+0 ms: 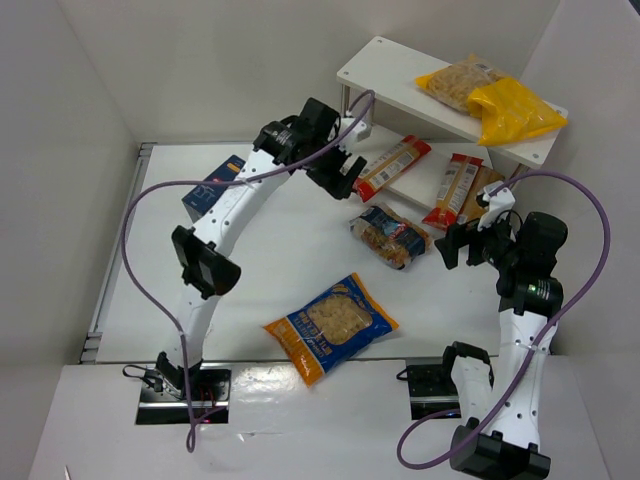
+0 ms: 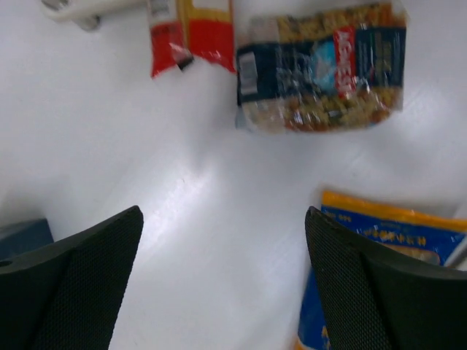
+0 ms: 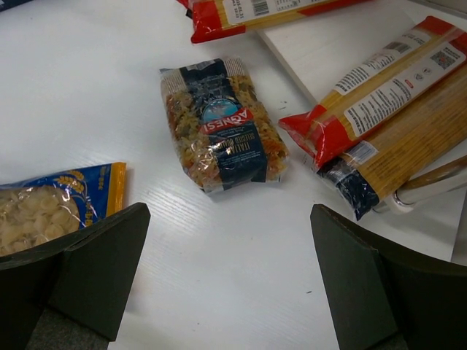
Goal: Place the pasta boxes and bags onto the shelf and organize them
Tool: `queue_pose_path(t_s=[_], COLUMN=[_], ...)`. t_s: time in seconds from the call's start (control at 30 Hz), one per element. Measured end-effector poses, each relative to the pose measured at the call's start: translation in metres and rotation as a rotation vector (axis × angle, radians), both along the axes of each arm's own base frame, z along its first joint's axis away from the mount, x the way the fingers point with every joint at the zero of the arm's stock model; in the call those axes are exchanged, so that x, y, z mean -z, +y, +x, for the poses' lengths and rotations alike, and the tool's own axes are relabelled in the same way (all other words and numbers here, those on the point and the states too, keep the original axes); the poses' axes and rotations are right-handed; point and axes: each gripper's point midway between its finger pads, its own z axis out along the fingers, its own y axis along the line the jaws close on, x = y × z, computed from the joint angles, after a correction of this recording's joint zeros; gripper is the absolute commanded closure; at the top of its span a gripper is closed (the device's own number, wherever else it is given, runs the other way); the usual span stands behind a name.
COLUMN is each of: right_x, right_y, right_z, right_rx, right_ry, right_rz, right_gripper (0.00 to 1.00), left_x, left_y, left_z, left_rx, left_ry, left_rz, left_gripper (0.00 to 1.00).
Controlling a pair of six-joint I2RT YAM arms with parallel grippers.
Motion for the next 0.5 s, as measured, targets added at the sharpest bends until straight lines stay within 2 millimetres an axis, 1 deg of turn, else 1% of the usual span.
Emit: queue_pose_path(t_s=[0.07,0.1,0.17,0.23,0.3,0.33,0.4,0.5], right_x=[0.000,0.000,0.001,0.001,0.001,0.001,0.003,0.007], right_y=[0.001,0.001,0.001,0.001,0.002,0.002,0.003,0.005], right_z=[0.000,-0.001,-0.001,-0.001,-0.001,-0.001,0.000,0.003], right_rx=[-0.003,-0.004,-0.007,-0.009,-0.012,-0.015,-0.023,-0.035], right_ry=[0.001,0.001,0.003,0.002,0.002,0.004,0.012,0.031], right_rz=[0.001,0.000,0.000,-0.001,0.000,0.002,0.010,0.021], right_gripper=[0.00,0.00,0.00,0.00,0.00,0.00,0.00,0.00], left_x=[0.007,0.015,0.035,0.052,0.064,0.068,0.070,0.070], left_y=[0.007,0.013,0.033,0.054,0.075,0.085,0.104,0.134], left_z=[-0.016,-0.026,-0.052,-0.073,-0.093,-0.100,-0.104,-0.099], left_rx=[0.013,0.016,0.012,-0.003,-0.023,-0.041,-0.095,-0.211], left_ry=[0.038,0.059,0.105,0.119,0.139,0.146,0.144,0.122], left_rz=[0.014,0.025,0.064,0.091,0.113,0.110,0.082,0.022], left_gripper=[0.02,0.00,0.00,0.00,0.00,0.00,0.00,0.00])
